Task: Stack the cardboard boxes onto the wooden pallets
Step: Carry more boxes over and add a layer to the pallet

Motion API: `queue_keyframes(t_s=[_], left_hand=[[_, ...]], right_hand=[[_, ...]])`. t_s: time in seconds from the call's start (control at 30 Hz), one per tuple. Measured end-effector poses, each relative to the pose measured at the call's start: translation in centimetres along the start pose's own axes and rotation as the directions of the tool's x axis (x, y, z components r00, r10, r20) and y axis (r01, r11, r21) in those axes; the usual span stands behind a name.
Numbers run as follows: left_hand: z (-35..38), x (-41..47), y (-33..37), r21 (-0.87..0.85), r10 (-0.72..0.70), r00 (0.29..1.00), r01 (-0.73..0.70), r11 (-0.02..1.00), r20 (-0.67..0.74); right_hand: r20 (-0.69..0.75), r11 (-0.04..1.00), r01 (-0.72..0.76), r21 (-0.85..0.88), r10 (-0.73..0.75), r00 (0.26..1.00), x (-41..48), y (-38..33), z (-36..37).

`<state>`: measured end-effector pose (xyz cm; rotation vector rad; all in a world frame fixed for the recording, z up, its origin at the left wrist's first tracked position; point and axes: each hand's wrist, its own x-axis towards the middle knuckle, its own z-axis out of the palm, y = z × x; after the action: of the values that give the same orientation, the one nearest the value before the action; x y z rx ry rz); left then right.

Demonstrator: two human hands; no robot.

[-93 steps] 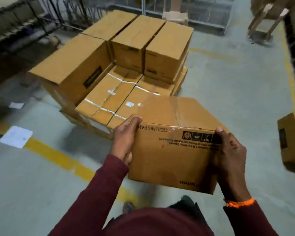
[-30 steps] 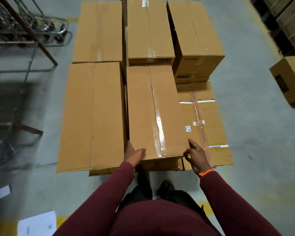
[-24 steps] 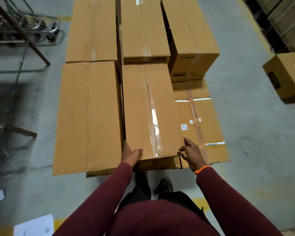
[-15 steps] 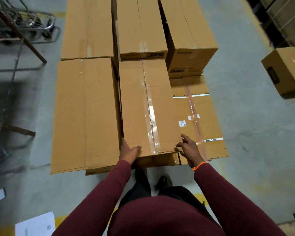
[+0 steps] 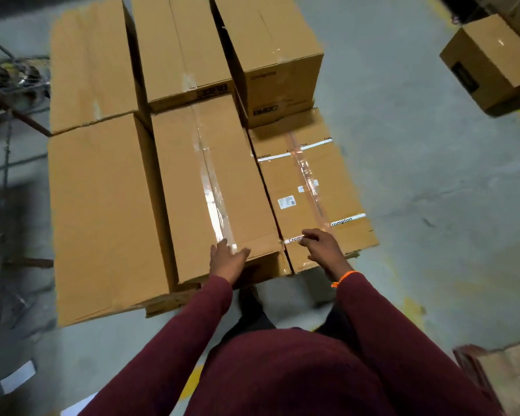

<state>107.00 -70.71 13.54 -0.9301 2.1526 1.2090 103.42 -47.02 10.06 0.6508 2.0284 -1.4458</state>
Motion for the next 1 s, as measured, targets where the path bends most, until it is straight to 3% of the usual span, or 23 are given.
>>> queue_keyframes(t_s=[0.13, 0.3, 0.43, 0.57, 0.8, 1.0], left_hand=[[6.6, -2.1, 5.3, 0.055, 0.036, 0.997, -0.040, 0.998, 0.075], [19.3, -5.6, 13.8, 0.092, 0.083, 0.983, -0.099, 0.991, 0.164], [31.3, -8.2, 20.9, 0.090, 0.195, 0.932, -0.232, 0.968, 0.305], [38.9, -11.2, 28.0, 0.084, 0.252, 0.871, -0.315, 0.945, 0.422], [48.7, -8.9, 38.3, 0.124, 0.260, 0.841, -0.357, 0.926, 0.475], [60.1, -4.7, 50.4, 0.098, 0.246, 0.809, -0.349, 0.932, 0.534]], right_hand=[[-0.027, 0.987, -0.056, 0.149, 0.060, 0.998, 1.0, 2.2, -8.1], [-0.091, 0.976, 0.020, 0.218, 0.000, 0.996, 1.4, 3.4, -20.9], [-0.173, 0.955, 0.080, 0.284, -0.030, 0.984, 1.5, 5.0, -30.8], [-0.277, 0.919, 0.097, 0.383, 0.014, 0.961, 1.1, 6.3, -39.4], [-0.353, 0.849, 0.112, 0.516, 0.092, 0.931, 5.4, 6.7, -51.2], [-0.373, 0.859, 0.077, 0.506, 0.138, 0.918, 13.4, 4.8, -63.9]])
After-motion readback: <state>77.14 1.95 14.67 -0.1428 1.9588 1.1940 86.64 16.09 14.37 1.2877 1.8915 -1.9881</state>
